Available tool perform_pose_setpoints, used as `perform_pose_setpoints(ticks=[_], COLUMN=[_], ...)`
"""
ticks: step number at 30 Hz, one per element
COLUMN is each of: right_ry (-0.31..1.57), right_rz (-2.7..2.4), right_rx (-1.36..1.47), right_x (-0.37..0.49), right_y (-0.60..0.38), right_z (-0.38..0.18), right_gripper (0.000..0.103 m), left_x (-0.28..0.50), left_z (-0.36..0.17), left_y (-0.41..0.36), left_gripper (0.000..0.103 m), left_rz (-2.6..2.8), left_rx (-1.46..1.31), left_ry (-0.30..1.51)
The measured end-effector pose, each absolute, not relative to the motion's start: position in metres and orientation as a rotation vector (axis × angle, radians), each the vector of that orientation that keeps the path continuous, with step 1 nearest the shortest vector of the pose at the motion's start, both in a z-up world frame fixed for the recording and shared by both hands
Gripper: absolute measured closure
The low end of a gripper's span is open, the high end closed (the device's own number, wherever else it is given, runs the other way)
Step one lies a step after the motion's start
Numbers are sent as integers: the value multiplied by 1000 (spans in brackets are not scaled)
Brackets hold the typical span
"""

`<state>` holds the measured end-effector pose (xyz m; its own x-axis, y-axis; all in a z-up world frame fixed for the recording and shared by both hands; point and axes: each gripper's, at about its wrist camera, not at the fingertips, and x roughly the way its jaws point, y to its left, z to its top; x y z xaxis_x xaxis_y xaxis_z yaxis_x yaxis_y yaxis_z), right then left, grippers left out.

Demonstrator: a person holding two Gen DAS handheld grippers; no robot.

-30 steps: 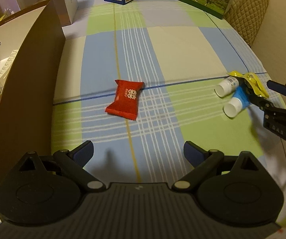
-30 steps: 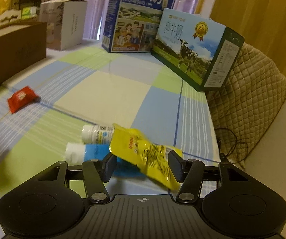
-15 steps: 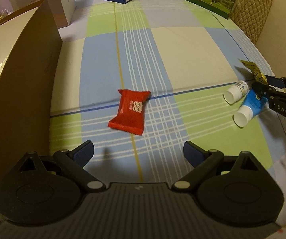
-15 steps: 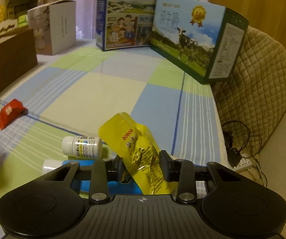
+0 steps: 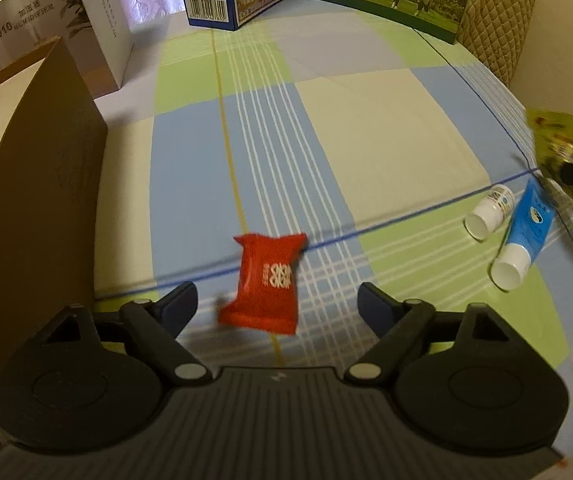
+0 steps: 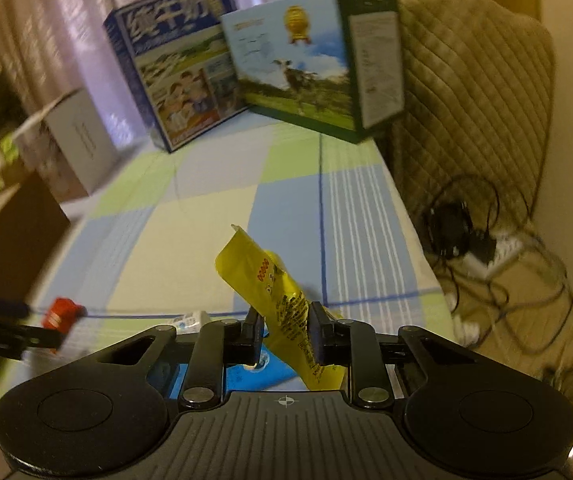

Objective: Organize objects
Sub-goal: 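Grasp the red candy packet with the left tool while the right tool holds the yellow sachet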

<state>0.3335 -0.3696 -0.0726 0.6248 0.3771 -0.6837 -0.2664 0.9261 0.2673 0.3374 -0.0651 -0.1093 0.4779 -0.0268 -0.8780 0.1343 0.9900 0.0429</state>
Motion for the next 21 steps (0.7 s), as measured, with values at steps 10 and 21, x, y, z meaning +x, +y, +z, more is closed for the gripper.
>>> perform_pose_setpoints(ticks=[10,21], right_ry=[888,956], right_rz=[343,372], right_rx=[391,539], right_x=[297,269], right_y=[-397,-401], right_z=[-55,-50], right_gripper=[83,83], left_x=[347,325], left_z=[-128,-122], left_y=[-63,-62], left_gripper=[52,75], left_rz=[-110,-117], left_rx=[116,86], left_ry=[1093,1091])
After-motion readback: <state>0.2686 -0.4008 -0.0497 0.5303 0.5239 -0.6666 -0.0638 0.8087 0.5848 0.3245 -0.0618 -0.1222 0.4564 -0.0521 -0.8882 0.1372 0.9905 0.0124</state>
